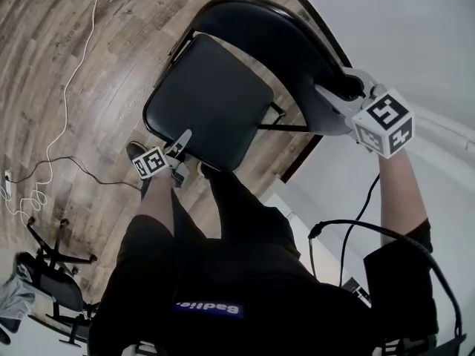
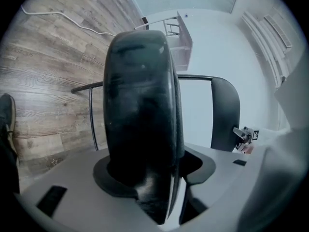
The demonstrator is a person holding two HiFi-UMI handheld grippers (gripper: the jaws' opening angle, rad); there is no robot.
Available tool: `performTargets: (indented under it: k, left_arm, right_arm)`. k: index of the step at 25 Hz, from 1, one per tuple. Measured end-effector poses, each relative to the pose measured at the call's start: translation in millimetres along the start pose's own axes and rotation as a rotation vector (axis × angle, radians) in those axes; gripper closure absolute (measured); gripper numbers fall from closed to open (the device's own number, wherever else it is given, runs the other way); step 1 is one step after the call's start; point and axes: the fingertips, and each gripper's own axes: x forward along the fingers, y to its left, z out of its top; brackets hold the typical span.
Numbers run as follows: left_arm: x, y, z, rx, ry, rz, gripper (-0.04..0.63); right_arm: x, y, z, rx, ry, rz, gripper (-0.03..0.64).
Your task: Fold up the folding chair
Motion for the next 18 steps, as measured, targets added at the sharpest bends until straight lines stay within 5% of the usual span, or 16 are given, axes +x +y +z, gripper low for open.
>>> performTargets:
  k: [18]
  left_arm:
    - [13,-124,-1,0.0,-0.013,0.052,0.379]
  right_arm:
    - [-55,75,21,-0.095,-0.03,-0.05,0.537]
